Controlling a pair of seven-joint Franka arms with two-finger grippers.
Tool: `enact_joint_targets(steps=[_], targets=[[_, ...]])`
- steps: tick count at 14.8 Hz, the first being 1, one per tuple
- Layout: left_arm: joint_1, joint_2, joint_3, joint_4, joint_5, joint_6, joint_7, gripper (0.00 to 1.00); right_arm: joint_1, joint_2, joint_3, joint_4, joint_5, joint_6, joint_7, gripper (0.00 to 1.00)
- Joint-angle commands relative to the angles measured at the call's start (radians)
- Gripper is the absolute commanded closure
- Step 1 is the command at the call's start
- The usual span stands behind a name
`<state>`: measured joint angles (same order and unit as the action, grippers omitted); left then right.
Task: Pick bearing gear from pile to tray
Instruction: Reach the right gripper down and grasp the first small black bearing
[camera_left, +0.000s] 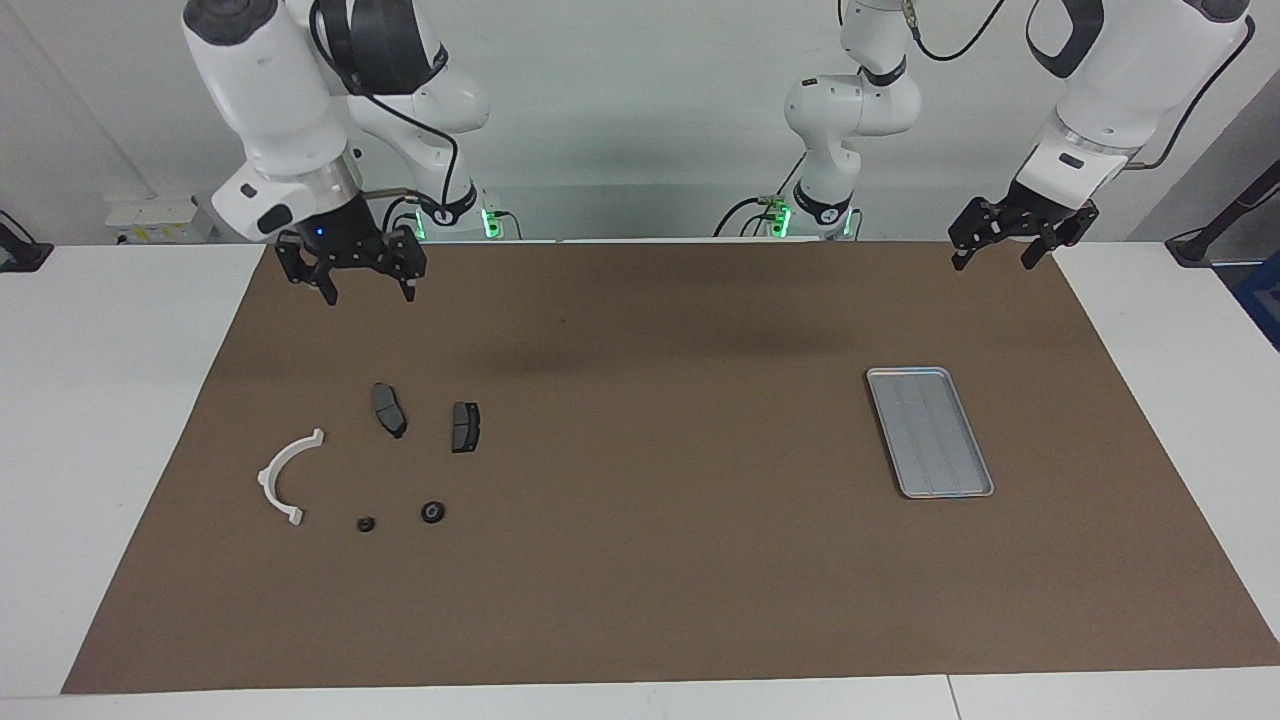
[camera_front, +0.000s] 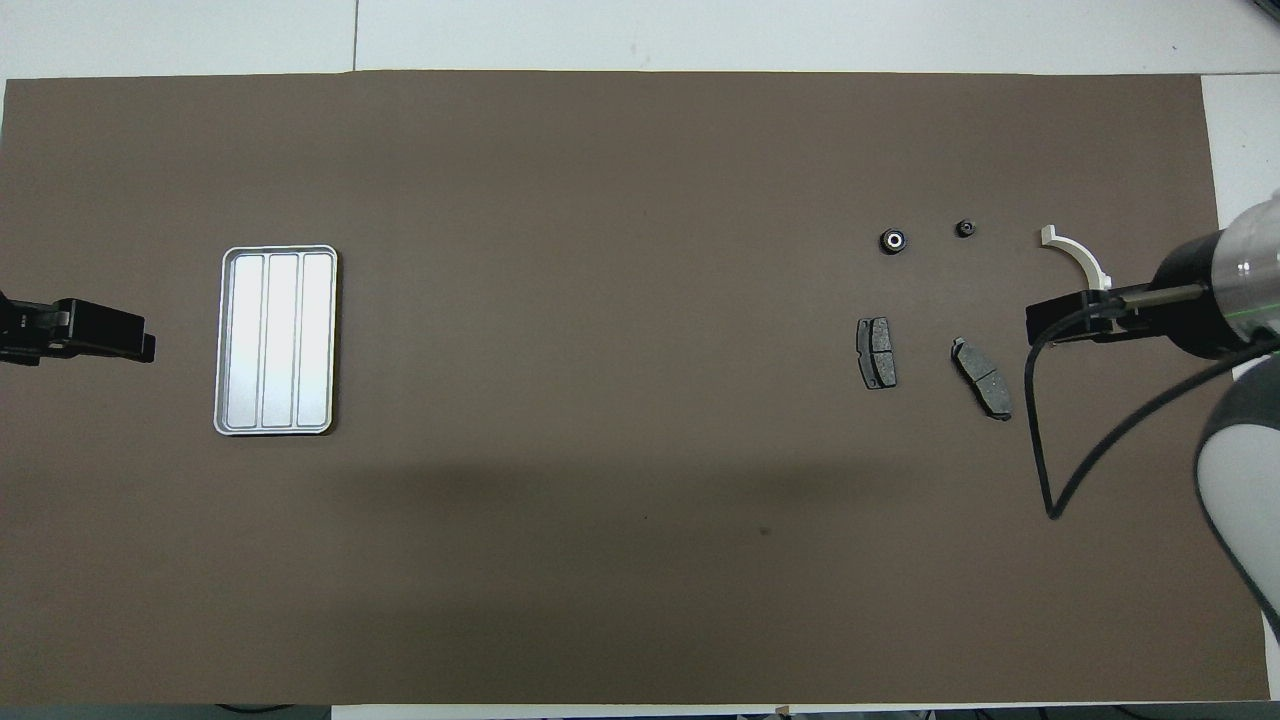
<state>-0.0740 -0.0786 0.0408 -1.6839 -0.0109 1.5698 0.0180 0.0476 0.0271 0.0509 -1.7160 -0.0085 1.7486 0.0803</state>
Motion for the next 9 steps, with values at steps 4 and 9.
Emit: enact_joint_targets(steps=[4, 9], targets=[[-0.009, -0.032, 0.005, -0.037, 0.014, 0.007, 0.002, 0.00, 0.000, 0.252, -0.003, 0.013, -0.028, 0.241, 0.076, 0.00], [-0.009, -0.032, 0.005, -0.036, 0.014, 0.007, 0.002, 0.00, 0.006, 0.381, -0.003, 0.030, -0.042, 0.367, 0.176, 0.00]])
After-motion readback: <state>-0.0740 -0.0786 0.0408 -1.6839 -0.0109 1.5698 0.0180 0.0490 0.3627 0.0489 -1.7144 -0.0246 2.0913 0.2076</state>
